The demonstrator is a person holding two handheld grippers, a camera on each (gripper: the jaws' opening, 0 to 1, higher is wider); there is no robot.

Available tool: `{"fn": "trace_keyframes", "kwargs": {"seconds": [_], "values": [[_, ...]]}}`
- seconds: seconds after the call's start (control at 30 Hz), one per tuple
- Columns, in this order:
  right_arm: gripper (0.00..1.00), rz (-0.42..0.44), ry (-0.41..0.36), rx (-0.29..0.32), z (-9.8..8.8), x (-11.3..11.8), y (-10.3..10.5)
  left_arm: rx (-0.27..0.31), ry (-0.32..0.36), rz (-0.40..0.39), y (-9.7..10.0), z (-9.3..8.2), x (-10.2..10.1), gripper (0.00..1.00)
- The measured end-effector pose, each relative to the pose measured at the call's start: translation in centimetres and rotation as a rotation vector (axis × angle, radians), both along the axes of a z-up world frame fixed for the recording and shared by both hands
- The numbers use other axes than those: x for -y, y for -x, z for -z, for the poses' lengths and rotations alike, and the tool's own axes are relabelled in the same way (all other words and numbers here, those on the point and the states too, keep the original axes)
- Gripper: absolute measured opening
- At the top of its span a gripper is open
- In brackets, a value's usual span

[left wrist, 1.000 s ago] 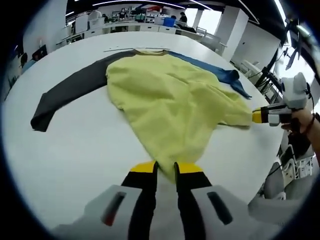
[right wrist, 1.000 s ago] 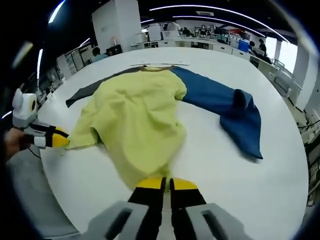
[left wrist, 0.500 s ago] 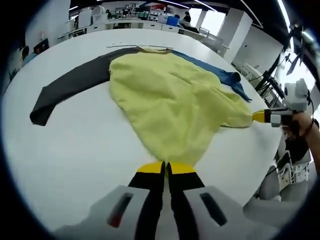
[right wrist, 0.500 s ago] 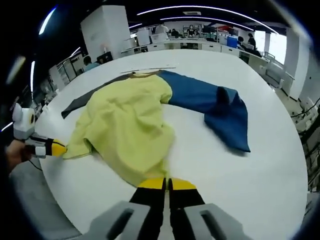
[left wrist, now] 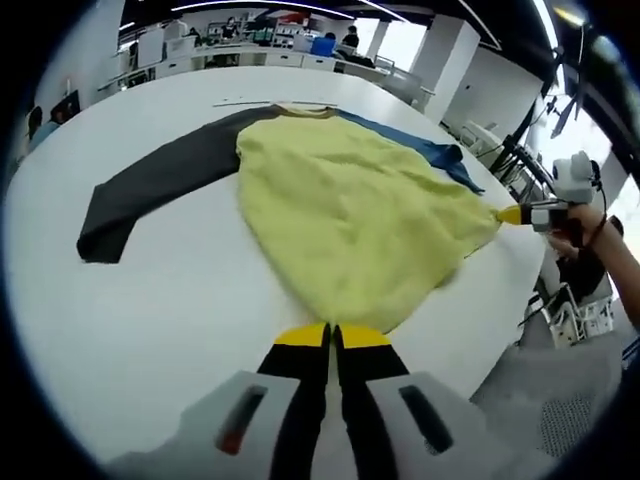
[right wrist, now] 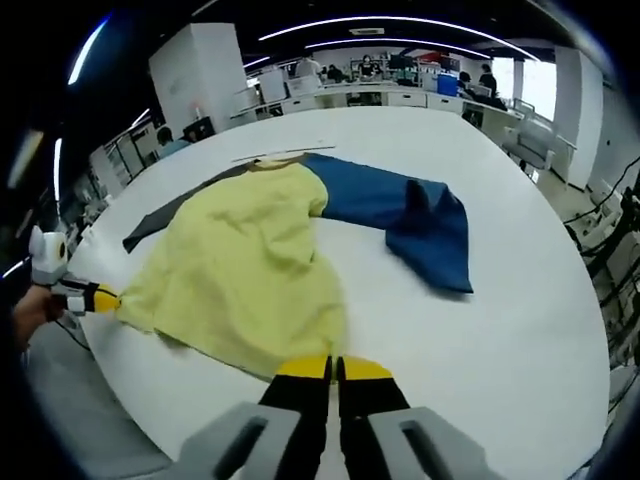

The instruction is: Fold the garment on the visible template until the final outline fits inside the template.

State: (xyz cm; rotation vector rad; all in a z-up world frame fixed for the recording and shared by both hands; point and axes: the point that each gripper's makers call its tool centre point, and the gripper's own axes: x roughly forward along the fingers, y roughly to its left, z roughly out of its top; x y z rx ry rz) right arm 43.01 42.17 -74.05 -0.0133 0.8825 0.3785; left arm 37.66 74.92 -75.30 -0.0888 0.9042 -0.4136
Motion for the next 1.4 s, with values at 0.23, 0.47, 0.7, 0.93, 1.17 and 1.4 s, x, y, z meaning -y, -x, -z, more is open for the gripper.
{"fn": "trace_keyframes", "kwargs": {"seconds": [0.23, 0.47, 0.7, 0.93, 1.17, 1.4], "values": [[0.0, -0.025, 0.005, -0.012, 0.0, -0.6, 1.4, 0.007, 0.009, 0.03, 0.6, -0.4, -1.9, 0.0], [0.0, -0.034, -0.001, -0.025, 0.3, -1.1, 2.9, 0.015, -0.027, 0.085, 1.0, -0.2, -2.7, 0.0], [0.0, -0.041, 0.008, -0.038, 0.8, -2.0, 4.5, 0.028, -0.074, 0.115, 1.2, -0.3, -3.8, 0.0], [0.0, -0.033, -0.003, -0.078, 2.0, -2.3, 6.1, 0.024, -0.089, 0.114, 1.8, -0.1, -5.1, 0.0], [0.0, -0.011, -0.005, -0.085, 2.2, -2.3, 7.1, 0.003, -0.096, 0.131, 2.8, 0.3, -5.3, 0.0], [0.0, 0.01, -0.002, -0.091, 2.6, -2.1, 7.9, -0.008, -0.121, 0.155, 3.7, 0.8, -5.3, 0.0]]}}
